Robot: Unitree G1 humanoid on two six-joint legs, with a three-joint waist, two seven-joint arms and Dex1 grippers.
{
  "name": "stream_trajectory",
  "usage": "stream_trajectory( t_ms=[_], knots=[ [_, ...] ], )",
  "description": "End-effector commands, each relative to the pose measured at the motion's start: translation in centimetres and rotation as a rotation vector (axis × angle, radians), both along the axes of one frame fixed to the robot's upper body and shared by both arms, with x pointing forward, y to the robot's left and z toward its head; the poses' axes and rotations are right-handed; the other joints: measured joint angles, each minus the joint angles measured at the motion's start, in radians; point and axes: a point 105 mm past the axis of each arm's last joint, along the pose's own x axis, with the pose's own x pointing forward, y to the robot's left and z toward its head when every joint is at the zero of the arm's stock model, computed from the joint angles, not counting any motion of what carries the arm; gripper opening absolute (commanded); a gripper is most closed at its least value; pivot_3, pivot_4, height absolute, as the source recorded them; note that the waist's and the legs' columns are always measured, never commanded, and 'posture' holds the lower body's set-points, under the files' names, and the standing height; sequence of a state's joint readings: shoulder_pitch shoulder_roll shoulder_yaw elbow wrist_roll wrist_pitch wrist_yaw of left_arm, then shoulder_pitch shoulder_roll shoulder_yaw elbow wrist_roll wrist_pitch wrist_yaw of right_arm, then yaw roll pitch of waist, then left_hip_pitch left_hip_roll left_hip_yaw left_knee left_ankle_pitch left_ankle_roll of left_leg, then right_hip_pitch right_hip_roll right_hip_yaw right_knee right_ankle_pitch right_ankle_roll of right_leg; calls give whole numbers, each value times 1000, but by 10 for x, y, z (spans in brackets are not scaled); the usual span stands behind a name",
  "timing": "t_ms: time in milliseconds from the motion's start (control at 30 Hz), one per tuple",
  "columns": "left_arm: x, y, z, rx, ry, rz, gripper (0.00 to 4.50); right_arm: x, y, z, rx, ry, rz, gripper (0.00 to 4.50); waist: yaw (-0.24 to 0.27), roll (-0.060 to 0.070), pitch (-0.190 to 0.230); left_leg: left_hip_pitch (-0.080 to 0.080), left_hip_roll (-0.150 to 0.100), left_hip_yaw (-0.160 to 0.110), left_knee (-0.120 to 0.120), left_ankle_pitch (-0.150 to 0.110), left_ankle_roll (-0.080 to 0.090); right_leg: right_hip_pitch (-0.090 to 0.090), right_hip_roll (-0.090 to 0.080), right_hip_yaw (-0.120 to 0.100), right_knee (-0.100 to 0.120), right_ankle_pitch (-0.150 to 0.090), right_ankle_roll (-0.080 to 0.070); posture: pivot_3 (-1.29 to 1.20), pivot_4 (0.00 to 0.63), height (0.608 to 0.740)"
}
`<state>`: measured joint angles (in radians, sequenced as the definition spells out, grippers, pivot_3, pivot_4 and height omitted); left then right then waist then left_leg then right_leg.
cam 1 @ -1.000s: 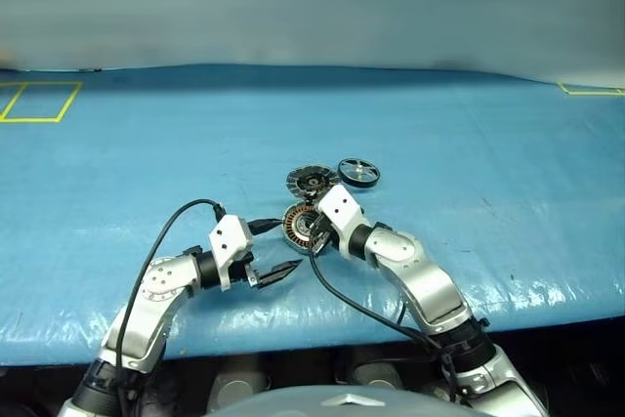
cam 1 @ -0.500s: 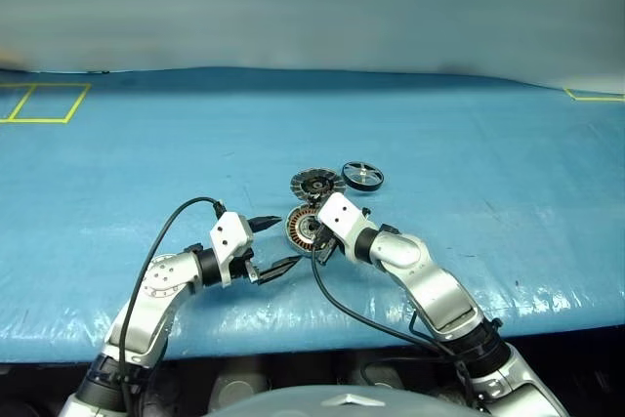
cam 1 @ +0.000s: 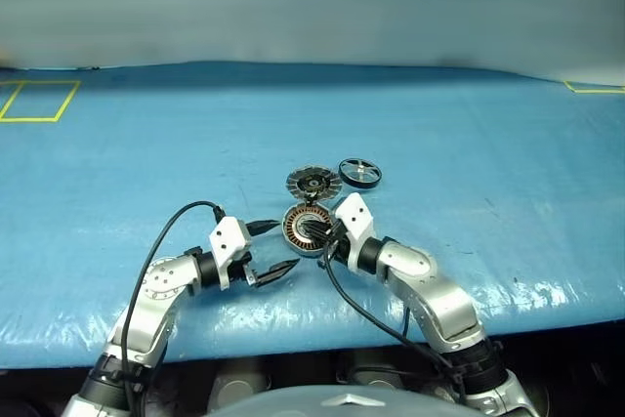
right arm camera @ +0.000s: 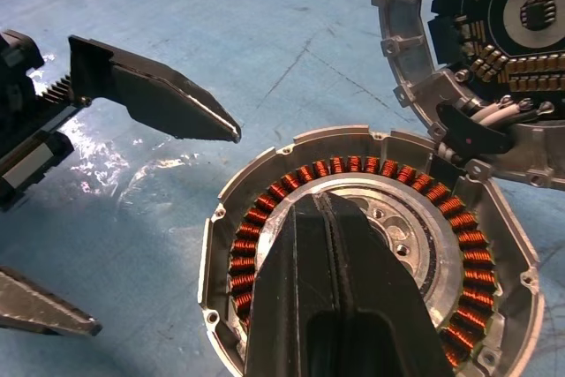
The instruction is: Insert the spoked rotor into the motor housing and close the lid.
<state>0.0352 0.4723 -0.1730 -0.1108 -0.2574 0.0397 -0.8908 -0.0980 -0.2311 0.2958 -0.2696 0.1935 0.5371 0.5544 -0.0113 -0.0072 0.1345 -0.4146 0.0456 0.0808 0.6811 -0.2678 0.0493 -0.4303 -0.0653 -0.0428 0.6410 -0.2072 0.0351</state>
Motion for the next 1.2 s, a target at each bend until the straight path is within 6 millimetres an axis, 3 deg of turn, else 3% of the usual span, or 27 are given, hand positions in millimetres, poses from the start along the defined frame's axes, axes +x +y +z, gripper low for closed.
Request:
stream_trajectory(
  t_ms=[33,167,333,500,567,700,800,967,1067,1200],
  knots=[
    [1,-2,6,-18,-41,-6,4212,11,-1,11,20,-36,-43,12,0,0,3,0,0,0,0,0,0,0,0,0,0,0,0,0,150,740],
    [2,-1,4,-1,-55,2,4212,12,0,4,-31,-18,-40,12,0,0,7,0,0,0,0,0,0,0,0,0,0,0,0,0,150,740],
    [2,-2,4,-5,-59,3,4212,11,-10,-28,-221,30,-46,12,-1,0,7,0,0,0,0,0,0,0,0,0,0,0,0,0,150,740],
    [3,-2,4,2,-70,7,4212,9,-13,-31,-229,49,-59,12,0,0,7,4,0,-1,1,0,0,0,0,-1,0,-1,1,0,150,740],
    [4,-2,5,-3,-78,12,4212,7,-11,-25,-201,35,-40,12,0,0,7,4,0,-1,1,0,0,0,0,-1,0,-1,1,0,150,740],
    [4,-8,17,-82,-109,-3,4212,-5,-9,6,-128,-57,52,12,4,0,7,2,0,-1,1,0,0,0,-1,-1,-1,0,0,0,150,740],
    [7,-7,23,-105,-129,27,4212,-16,-25,22,-149,-109,86,12,5,-1,8,-1,-2,-1,1,-1,1,1,-2,-1,-1,2,-3,0,150,740],
    [9,-8,23,-104,-131,29,4212,-2,-67,40,-217,-178,-74,12,2,-1,9,-1,-1,0,1,-1,1,1,0,-1,0,-1,2,0,150,740],
    [10,-12,23,-107,-130,29,4212,22,-96,55,-227,-237,-297,12,3,-1,9,-1,0,0,1,0,0,1,1,-1,0,-1,2,0,150,740],
    [12,-14,23,-109,-132,31,4212,28,-98,64,-223,-266,-334,12,2,-1,9,-1,0,0,1,0,0,1,1,1,0,-1,2,0,150,740]
  ],
)
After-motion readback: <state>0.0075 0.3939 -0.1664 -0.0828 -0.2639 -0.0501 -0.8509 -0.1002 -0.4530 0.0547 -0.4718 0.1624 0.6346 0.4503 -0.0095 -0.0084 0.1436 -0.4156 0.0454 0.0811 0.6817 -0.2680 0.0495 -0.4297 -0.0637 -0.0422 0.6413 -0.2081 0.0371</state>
